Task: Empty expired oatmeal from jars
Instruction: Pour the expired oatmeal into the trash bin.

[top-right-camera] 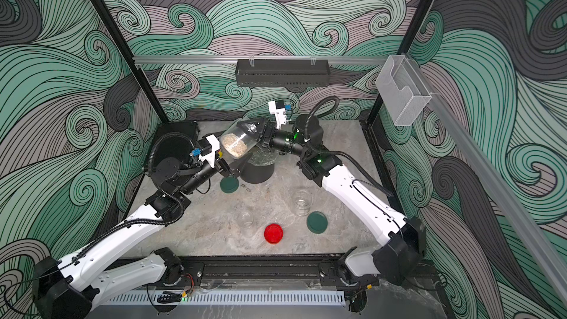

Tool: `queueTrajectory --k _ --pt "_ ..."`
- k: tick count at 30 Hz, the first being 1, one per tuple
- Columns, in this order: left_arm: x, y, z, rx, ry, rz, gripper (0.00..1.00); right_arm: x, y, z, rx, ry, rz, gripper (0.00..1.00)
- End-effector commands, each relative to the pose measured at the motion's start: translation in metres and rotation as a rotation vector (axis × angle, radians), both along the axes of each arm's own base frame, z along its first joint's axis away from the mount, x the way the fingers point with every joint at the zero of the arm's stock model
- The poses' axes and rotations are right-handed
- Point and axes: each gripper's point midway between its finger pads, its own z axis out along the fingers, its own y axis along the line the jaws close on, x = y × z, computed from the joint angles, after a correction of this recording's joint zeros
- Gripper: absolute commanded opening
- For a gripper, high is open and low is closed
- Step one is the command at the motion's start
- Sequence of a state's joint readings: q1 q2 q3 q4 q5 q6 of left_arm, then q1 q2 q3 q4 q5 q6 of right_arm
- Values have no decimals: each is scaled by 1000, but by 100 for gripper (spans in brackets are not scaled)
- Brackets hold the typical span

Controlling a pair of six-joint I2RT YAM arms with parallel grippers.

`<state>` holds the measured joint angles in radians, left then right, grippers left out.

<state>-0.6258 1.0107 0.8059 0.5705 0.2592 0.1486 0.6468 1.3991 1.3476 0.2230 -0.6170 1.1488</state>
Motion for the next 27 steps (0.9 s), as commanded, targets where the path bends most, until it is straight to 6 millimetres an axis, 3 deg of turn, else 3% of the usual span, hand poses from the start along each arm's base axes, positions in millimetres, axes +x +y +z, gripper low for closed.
queueTrajectory --k 1,8,12,14,16,20,27 --pt "-8 1 30 -33 -93 -17 96 -9 -4 43 99 -108 21 24" --pt "-11 6 38 -44 -122 7 95 -3 2 37 107 -91 30 24" --pt "-11 7 37 -14 -134 20 78 -1 4 35 106 -85 31 24" --pt "-12 7 37 -12 -134 13 75 1 4 34 105 -82 31 24" --pt "-14 7 38 -16 -136 4 75 2 5 33 104 -80 33 24" --pt "-13 8 40 -32 -135 12 88 3 6 32 109 -70 36 23" --pt "-13 13 45 -53 -148 32 95 5 8 30 112 -61 39 23"
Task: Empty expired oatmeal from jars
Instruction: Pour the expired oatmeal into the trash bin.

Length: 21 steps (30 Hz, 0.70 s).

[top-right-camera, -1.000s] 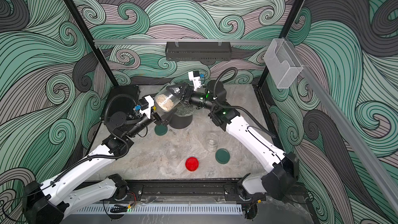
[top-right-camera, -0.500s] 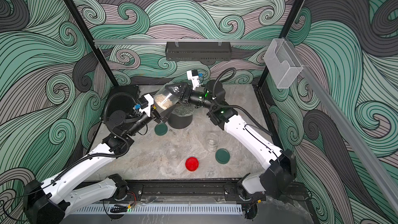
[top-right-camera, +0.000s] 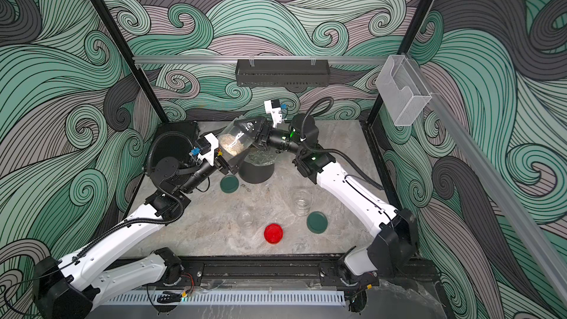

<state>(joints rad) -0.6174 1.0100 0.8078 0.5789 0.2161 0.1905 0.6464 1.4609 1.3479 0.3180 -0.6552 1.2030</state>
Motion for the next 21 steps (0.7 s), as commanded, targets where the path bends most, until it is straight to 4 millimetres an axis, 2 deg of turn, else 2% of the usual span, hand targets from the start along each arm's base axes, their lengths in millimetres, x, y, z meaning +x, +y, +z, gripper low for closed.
queueTrajectory --k 1,7,11,15,18,21 --pt "-19 5 40 -56 -115 -29 96 -3 -4 36 81 -82 -5 23" --pt "-19 4 38 -54 -111 -33 98 -2 -3 34 83 -77 0 23" --pt "-23 5 40 -51 -119 -40 94 -1 -2 34 84 -75 2 23" --pt "-24 3 40 -38 -112 -55 83 -1 -2 35 92 -74 5 23" --pt "-24 3 41 -40 -109 -55 70 -2 -2 36 95 -75 10 23" --pt "-24 2 40 -34 -96 -59 44 -2 -1 36 97 -70 15 24"
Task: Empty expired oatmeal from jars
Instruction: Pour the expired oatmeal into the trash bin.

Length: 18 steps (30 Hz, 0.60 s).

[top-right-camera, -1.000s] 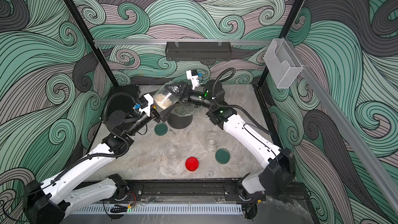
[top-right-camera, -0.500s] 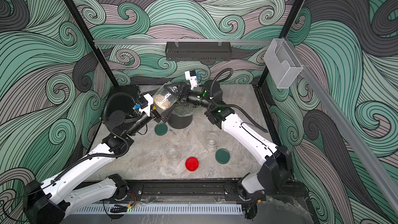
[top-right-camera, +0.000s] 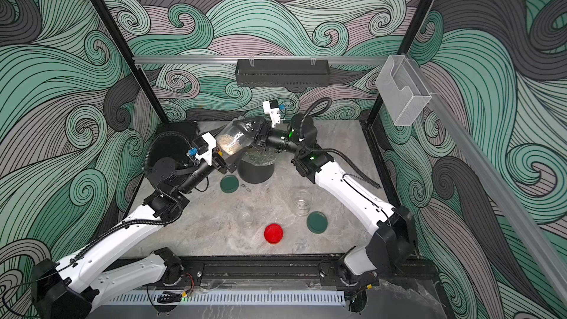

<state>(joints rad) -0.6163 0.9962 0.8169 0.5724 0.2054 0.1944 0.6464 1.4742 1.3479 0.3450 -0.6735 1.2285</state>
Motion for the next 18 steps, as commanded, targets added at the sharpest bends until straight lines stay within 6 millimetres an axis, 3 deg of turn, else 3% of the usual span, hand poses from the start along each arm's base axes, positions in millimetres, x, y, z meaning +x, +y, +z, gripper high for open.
queueTrajectory --k 1,3,4,8,14,18 --pt "-22 -2 34 -23 -79 -71 29 -2 -4 36 85 -81 -5 25" --pt "-21 -2 34 -18 -63 -69 5 -2 -3 35 85 -74 -1 28" --pt "-19 0 36 -25 -51 -58 0 -1 -2 35 86 -72 0 30" --pt "4 26 41 -161 45 97 0 0 0 32 81 -60 16 52" --pt "12 36 38 -172 90 166 0 0 3 24 73 -44 29 84" --pt "15 36 36 -162 114 177 0 0 2 20 70 -36 30 94"
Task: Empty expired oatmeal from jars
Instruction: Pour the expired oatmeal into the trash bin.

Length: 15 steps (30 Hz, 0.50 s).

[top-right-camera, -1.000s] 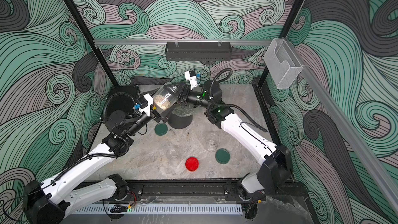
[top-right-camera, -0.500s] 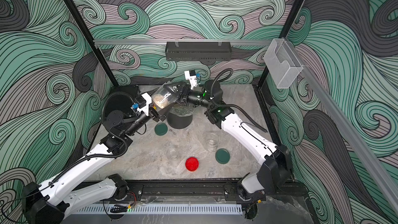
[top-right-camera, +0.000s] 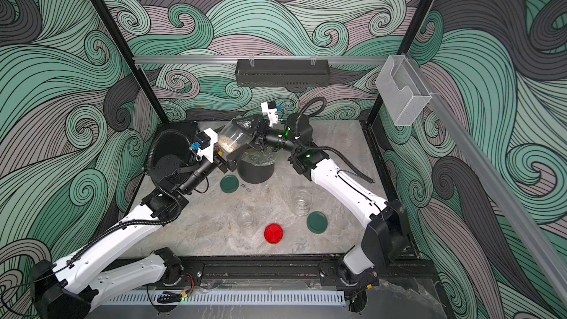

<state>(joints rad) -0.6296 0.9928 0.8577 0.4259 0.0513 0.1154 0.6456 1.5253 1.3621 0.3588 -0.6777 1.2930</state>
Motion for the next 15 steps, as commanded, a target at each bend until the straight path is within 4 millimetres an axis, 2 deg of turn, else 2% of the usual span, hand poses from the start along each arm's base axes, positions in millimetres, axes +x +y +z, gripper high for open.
queueTrajectory --k 1,5,15 --pt "-3 23 49 -125 -43 73 0 -11 -8 31 68 -112 17 96" --pt "0 22 50 -112 -13 78 0 -9 -13 20 51 -89 4 99" --pt "5 21 41 -83 60 94 0 -3 -30 0 15 -54 -35 99"
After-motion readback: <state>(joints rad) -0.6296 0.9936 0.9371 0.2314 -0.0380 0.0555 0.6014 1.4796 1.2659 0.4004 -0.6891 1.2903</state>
